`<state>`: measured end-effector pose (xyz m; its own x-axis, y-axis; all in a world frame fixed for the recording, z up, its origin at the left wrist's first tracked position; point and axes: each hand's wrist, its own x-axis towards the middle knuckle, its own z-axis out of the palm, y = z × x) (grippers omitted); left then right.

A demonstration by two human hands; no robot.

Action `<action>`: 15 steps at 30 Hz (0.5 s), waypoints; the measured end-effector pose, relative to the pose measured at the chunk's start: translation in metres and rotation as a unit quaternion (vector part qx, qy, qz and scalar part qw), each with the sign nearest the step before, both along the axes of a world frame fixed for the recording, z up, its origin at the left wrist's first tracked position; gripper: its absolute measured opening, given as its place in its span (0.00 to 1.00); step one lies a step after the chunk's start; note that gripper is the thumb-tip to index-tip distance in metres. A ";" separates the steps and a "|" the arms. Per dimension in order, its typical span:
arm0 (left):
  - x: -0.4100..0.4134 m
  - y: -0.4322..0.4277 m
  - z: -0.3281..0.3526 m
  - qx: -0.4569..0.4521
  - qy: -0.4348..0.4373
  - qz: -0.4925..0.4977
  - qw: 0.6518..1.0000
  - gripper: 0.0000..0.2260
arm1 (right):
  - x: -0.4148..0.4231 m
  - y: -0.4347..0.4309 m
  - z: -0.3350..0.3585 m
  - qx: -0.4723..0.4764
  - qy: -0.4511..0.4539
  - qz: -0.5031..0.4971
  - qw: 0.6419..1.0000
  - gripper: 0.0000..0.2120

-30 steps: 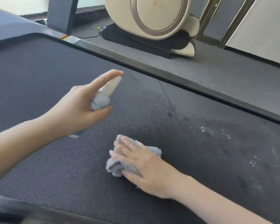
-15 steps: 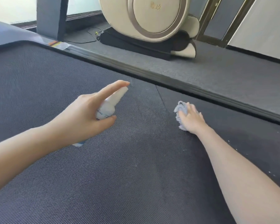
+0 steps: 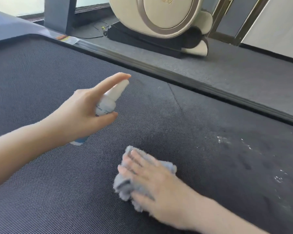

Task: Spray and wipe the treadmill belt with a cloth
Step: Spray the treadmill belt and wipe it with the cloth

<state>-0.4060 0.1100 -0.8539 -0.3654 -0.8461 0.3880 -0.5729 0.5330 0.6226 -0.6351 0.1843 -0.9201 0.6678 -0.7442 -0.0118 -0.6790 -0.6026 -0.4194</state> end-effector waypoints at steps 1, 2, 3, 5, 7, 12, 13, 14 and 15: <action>0.002 0.001 0.001 -0.007 -0.002 0.001 1.000 0.33 | 0.005 0.010 -0.004 -0.003 0.016 0.029 0.999 0.25; 0.005 0.001 0.001 -0.012 -0.006 -0.001 1.000 0.33 | 0.010 0.017 -0.009 -0.011 0.024 0.040 0.999 0.26; 0.006 0.002 0.001 -0.016 -0.012 -0.003 1.000 0.33 | 0.005 0.012 -0.013 -0.038 0.016 0.018 0.999 0.26; 0.009 0.003 -0.001 -0.025 -0.035 -0.006 0.999 0.33 | -0.012 -0.026 -0.005 -0.054 0.009 -0.118 0.992 0.25; 0.009 0.005 -0.005 -0.031 -0.052 -0.007 0.998 0.33 | -0.045 -0.068 -0.005 -0.039 0.018 -0.210 0.977 0.20; -0.003 0.010 -0.009 -0.028 -0.067 -0.014 0.997 0.34 | -0.121 -0.120 -0.004 0.004 0.099 -0.424 0.900 0.22; -0.009 0.010 -0.009 -0.030 -0.078 -0.010 0.996 0.35 | -0.122 -0.119 -0.003 0.009 0.098 -0.440 0.893 0.23; -0.015 0.010 -0.009 -0.033 -0.091 -0.011 0.995 0.36 | -0.122 -0.117 -0.003 0.013 0.093 -0.450 0.888 0.24; -0.023 0.010 -0.009 -0.036 -0.103 -0.015 0.994 0.36 | -0.120 -0.113 -0.002 0.018 0.085 -0.456 0.886 0.24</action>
